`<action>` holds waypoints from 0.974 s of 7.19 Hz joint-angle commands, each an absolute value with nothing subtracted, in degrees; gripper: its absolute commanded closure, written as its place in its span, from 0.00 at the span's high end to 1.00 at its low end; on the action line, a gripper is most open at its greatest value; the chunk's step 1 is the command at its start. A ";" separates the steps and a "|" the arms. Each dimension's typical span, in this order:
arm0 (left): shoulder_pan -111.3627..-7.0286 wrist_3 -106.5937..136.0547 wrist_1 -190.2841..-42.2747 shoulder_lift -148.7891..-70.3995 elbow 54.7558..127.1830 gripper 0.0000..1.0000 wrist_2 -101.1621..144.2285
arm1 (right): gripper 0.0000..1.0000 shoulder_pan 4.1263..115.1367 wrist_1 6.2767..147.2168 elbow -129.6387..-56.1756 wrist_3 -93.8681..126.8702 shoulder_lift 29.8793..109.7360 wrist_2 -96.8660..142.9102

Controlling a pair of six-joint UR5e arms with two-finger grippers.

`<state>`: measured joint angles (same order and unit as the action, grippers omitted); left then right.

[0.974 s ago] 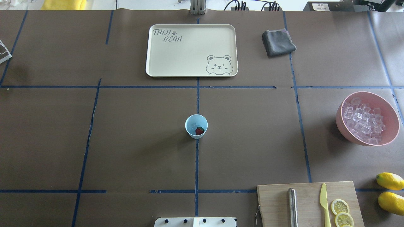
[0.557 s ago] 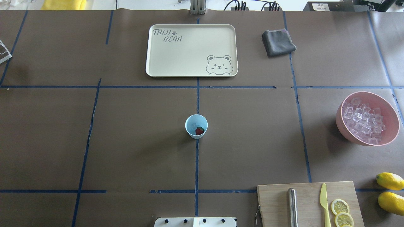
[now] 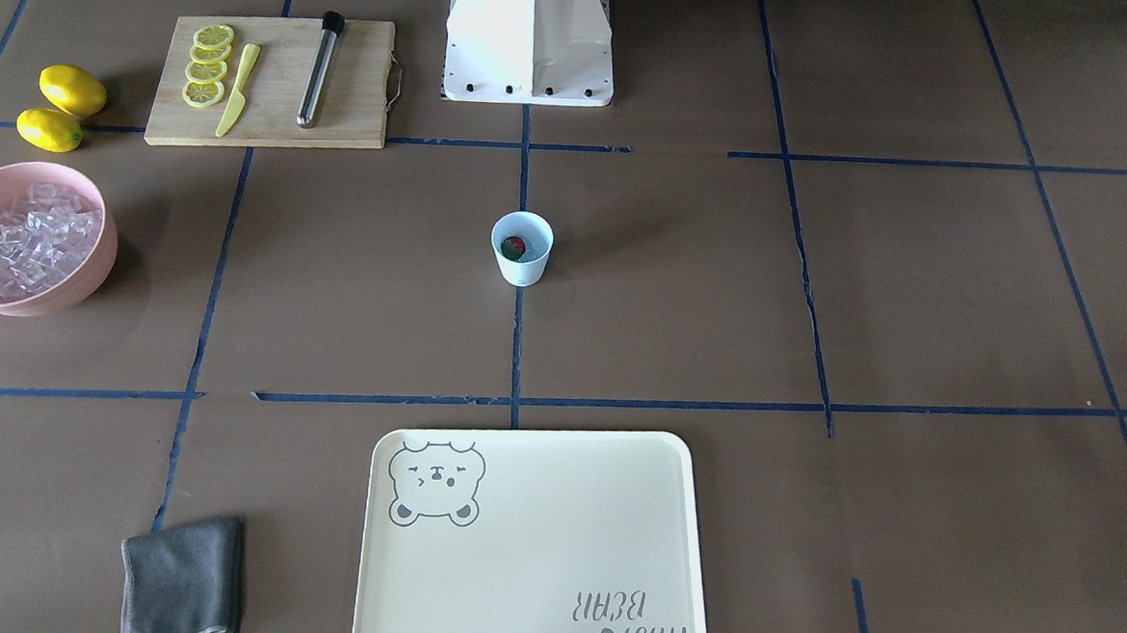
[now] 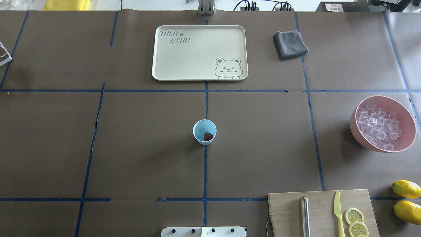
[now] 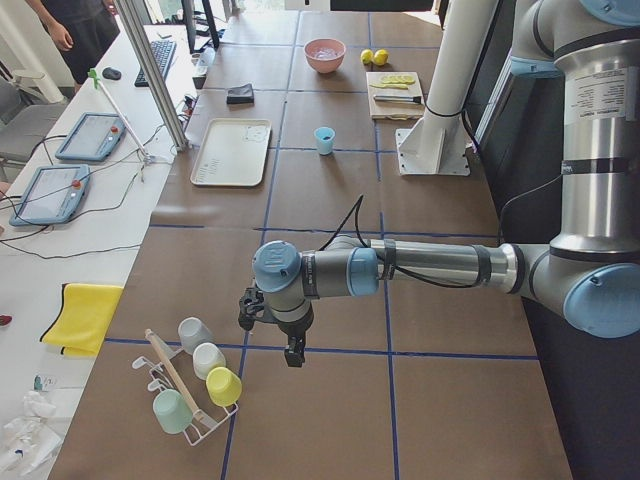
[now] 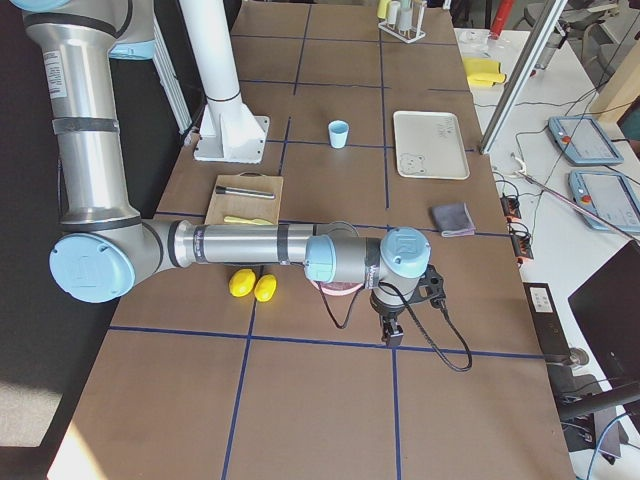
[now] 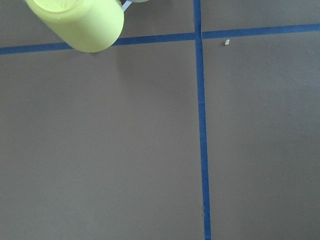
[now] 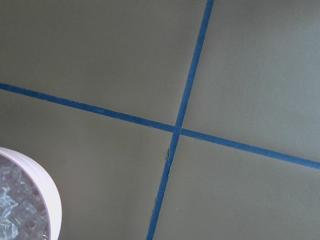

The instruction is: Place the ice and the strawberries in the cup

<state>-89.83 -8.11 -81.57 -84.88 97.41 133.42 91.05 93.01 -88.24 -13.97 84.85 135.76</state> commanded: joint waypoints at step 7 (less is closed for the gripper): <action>-89.82 -8.09 -81.47 -84.81 97.38 1.00 133.42 | 1.00 91.05 92.99 -88.15 -13.89 84.81 135.62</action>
